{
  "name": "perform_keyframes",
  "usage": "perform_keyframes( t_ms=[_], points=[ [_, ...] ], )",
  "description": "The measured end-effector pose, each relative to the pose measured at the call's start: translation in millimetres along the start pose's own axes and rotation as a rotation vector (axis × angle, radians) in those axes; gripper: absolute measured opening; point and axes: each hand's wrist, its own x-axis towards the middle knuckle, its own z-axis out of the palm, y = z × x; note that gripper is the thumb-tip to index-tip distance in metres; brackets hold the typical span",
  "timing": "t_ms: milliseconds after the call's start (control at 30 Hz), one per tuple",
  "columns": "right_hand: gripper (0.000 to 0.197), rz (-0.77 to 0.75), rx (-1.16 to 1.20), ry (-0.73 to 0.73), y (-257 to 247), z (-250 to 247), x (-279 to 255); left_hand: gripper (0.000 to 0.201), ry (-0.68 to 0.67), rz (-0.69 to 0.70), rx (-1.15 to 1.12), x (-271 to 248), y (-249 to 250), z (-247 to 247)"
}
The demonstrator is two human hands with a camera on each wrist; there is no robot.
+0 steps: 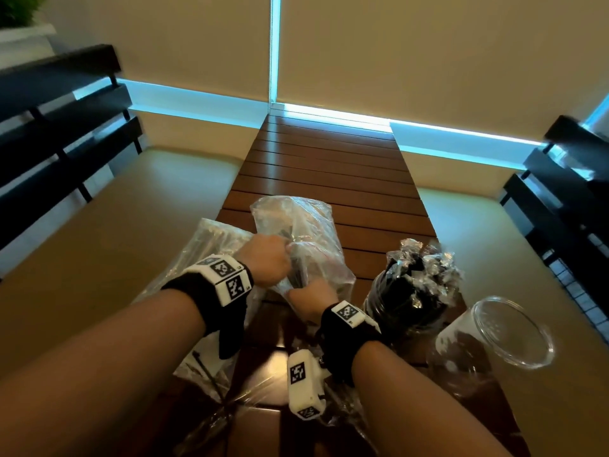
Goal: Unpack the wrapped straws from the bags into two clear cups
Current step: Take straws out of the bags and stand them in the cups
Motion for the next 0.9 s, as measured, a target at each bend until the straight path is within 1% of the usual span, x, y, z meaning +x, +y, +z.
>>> perform_keyframes(
  t_ms=[67,133,200,233,267,300,367,433,500,533,600,667,700,733,767,800,833,900],
  points=[
    [0.034,0.029,0.023,0.019,9,-5,-12,0.034,0.025,-0.057,0.042,4,1,-6],
    [0.032,0.058,0.068,0.004,23,-9,-23,0.032,0.053,-0.119,0.028,8,-2,-11],
    [0.028,0.017,0.076,0.02,37,-14,-38,0.025,0.064,-0.168,0.017,12,-6,-22],
    [0.032,-0.018,0.094,0.039,45,-15,-44,0.023,0.054,-0.186,0.023,14,-7,-28],
    [0.038,-0.044,0.122,0.082,53,-16,-51,0.024,0.042,-0.195,0.033,15,-8,-32],
    [0.038,-0.064,0.149,0.134,59,-17,-58,0.026,0.024,-0.198,0.069,19,-10,-36],
    [0.029,-0.105,0.2,0.22,64,-18,-67,0.028,0.014,-0.254,0.052,19,-9,-42],
    [0.023,-0.18,0.247,0.271,64,-19,-71,0.026,0.029,-0.24,0.014,22,-8,-37],
    [0.02,-0.25,0.298,0.314,57,-22,-74,0.028,-0.01,-0.201,0.048,15,2,-32],
    [0.02,-0.271,0.328,0.328,52,-24,-76,0.032,-0.038,-0.19,0.032,12,7,-28],
    [0.024,-0.294,0.378,0.346,44,-28,-77,0.054,-0.109,-0.105,0.04,6,17,-25],
    [0.031,-0.311,0.426,0.361,38,-33,-79,0.085,-0.144,-0.041,-0.04,-1,20,-25],
    [0.033,-0.322,0.443,0.353,36,-35,-80,0.091,-0.124,0.011,-0.099,-5,23,-29],
    [0.032,-0.336,0.447,0.342,33,-38,-82,0.086,-0.097,0.068,-0.215,-11,26,-33],
    [0.031,-0.347,0.442,0.343,30,-39,-83,0.076,-0.085,0.121,-0.393,-19,30,-39],
    [0.028,-0.356,0.438,0.359,26,-42,-85,0.07,-0.124,0.158,-0.589,-29,37,-45],
    [0.025,-0.364,0.439,0.374,23,-43,-85,0.068,-0.193,0.202,-0.773,-37,44,-52],
    [0.02,-0.389,0.456,0.38,14,-45,-85,0.062,-0.285,0.265,-1.035,-51,57,-62]
  ],
)
